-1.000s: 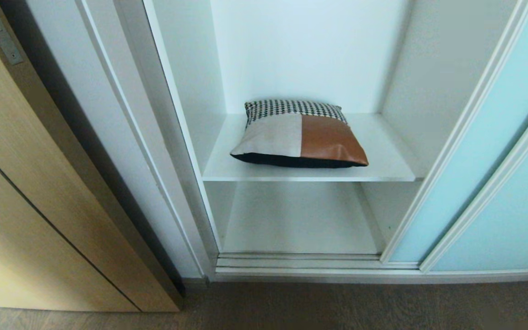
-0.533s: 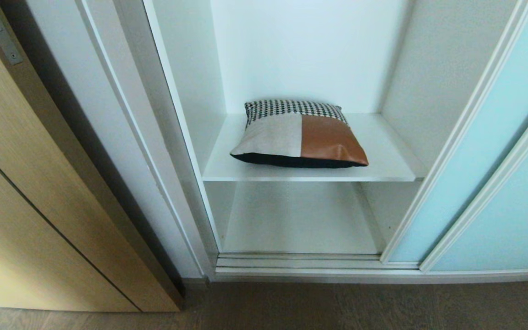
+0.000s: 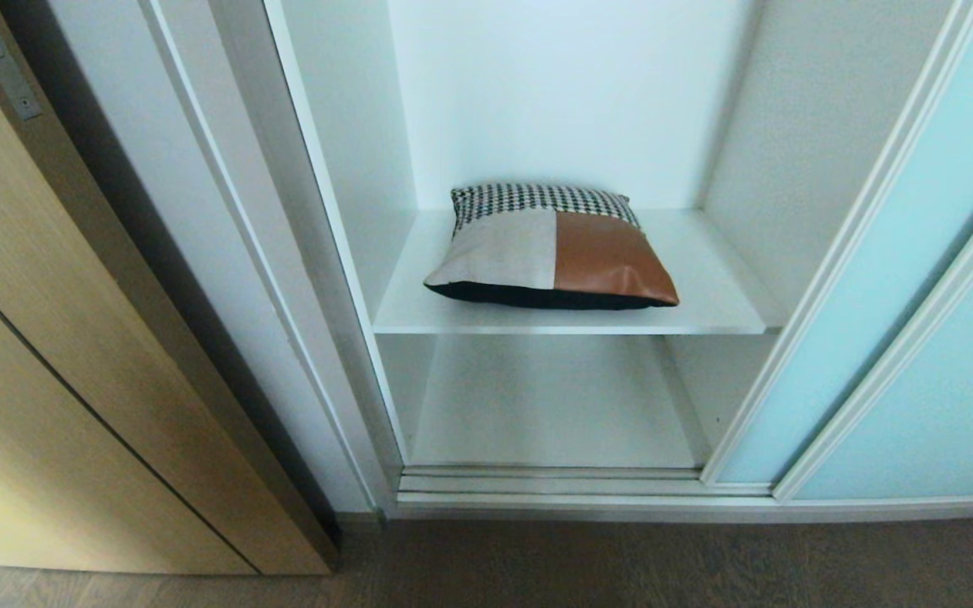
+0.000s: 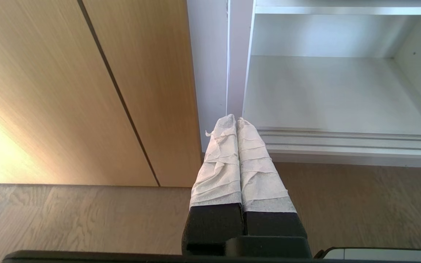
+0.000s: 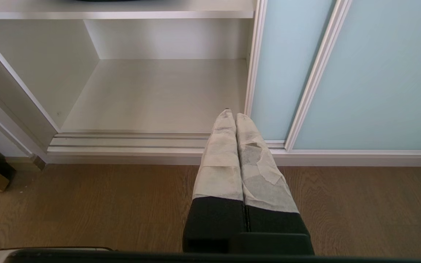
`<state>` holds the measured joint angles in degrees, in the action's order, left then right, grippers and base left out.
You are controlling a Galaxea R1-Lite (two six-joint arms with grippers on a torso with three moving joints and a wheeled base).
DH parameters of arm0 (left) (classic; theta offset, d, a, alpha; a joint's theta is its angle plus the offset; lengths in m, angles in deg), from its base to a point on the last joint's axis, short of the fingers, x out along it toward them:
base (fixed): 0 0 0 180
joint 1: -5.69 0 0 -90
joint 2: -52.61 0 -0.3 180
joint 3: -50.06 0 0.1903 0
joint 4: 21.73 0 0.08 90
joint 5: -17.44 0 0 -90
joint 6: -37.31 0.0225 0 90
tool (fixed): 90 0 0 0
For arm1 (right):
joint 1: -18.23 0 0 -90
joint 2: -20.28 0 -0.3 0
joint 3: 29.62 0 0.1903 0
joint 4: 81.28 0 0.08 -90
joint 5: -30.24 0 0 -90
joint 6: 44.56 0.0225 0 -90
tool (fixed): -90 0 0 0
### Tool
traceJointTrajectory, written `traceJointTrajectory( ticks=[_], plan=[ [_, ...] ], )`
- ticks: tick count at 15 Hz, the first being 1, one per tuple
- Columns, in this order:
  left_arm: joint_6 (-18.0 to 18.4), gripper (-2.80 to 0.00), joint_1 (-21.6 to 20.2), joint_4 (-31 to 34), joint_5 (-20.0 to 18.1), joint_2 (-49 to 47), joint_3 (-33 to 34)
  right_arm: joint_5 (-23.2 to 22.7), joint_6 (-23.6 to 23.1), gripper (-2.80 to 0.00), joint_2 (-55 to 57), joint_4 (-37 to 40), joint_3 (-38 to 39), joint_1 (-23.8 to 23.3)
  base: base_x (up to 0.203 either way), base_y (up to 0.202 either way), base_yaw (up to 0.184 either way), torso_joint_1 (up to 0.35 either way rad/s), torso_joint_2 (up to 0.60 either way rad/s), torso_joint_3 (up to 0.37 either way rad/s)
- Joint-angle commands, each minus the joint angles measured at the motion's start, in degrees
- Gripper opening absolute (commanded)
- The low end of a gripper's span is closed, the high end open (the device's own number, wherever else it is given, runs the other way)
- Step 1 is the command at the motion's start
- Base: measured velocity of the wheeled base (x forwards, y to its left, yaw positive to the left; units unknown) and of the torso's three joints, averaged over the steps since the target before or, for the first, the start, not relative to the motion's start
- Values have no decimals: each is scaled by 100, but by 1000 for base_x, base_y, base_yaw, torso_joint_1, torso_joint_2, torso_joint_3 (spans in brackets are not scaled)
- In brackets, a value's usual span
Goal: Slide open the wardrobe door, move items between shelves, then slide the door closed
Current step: Place the pillow on the lower shelf
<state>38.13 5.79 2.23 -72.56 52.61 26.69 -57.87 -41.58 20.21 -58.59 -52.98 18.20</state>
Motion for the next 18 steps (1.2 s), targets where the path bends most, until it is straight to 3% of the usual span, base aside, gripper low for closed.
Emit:
traceJointTrajectory(
  ticks=[1, 18],
  plan=[
    [15, -280, -1, -7, 0, -9, 9, 4, 1, -280, -1, -2, 9, 2, 0, 0, 0, 0, 0, 0],
    [-11, -280, -1, -7, 0, -9, 9, -4, -8, -280, 7, -2, 9, 2, 0, 0, 0, 0, 0, 0]
  ],
)
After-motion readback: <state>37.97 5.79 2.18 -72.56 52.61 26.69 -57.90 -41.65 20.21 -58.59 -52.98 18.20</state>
